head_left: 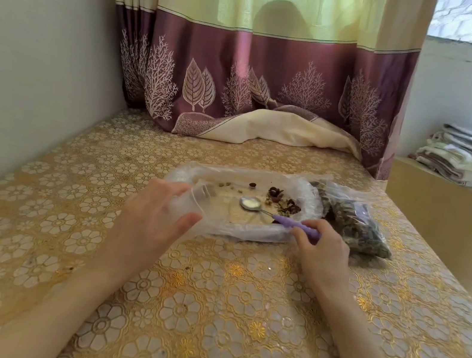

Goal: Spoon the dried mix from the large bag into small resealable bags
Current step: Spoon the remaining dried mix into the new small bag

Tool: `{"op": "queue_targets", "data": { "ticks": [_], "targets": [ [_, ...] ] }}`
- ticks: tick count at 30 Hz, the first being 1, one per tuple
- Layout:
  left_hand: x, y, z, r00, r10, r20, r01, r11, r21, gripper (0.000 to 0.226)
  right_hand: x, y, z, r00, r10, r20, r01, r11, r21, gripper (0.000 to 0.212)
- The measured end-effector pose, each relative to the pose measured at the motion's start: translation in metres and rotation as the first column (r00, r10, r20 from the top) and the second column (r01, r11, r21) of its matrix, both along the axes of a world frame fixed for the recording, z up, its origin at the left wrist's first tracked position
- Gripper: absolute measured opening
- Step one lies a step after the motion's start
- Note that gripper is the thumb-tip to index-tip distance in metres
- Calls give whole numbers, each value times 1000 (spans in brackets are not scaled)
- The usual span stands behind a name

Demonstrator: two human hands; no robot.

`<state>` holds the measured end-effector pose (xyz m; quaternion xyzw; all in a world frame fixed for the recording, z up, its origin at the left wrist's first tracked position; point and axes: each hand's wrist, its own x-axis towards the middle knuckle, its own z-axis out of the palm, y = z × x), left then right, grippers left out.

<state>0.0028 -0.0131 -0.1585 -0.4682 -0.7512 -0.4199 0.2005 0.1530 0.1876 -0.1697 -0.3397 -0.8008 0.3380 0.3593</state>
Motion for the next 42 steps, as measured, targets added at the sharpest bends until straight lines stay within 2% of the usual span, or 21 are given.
{"op": "queue_targets", "data": {
  "ticks": [2,5,9,12,17,21,25,33,36,39,42],
  "targets": [
    [-1,0,-2,1000,-7,-4,7,1000,-4,62,0,-3,1,987,14,-162,-24,998,-59,13],
    [-2,1,-3,1000,-5,0,5,1000,-25,63,0,-8,7,925,49,-377,-124,976,-177,14],
    [-1,2,-3,999,12,31,-9,994,-112,76,0,-9,12,845,51,-532,-211,947,-243,20],
    [4,3,-4,996,-4,87,19,985,-170,77,0,-9,11,854,22,-521,-174,953,-246,26],
    [6,7,-4,990,-53,128,89,951,-295,86,3,-8,11,849,-138,-511,68,986,-154,37],
    [1,9,-9,989,-52,140,96,938,-333,71,3,-9,11,839,-196,-507,162,981,-112,30],
    [-3,8,-13,989,-75,129,116,932,-344,64,2,-8,10,843,-196,-501,188,980,-68,25],
    [-8,8,-20,983,-111,147,150,946,-288,72,0,-9,3,865,-167,-474,189,982,-1,21],
    [-10,8,-22,986,-104,133,138,950,-281,69,-2,-5,0,870,-201,-450,192,979,-67,18],
    [-11,8,-24,984,-106,142,140,956,-258,54,-1,-2,-1,861,-219,-458,167,974,-152,18],
    [-11,7,-22,967,-118,226,165,965,-202,51,-1,1,-2,837,-236,-493,111,957,-270,15]
  ]
}}
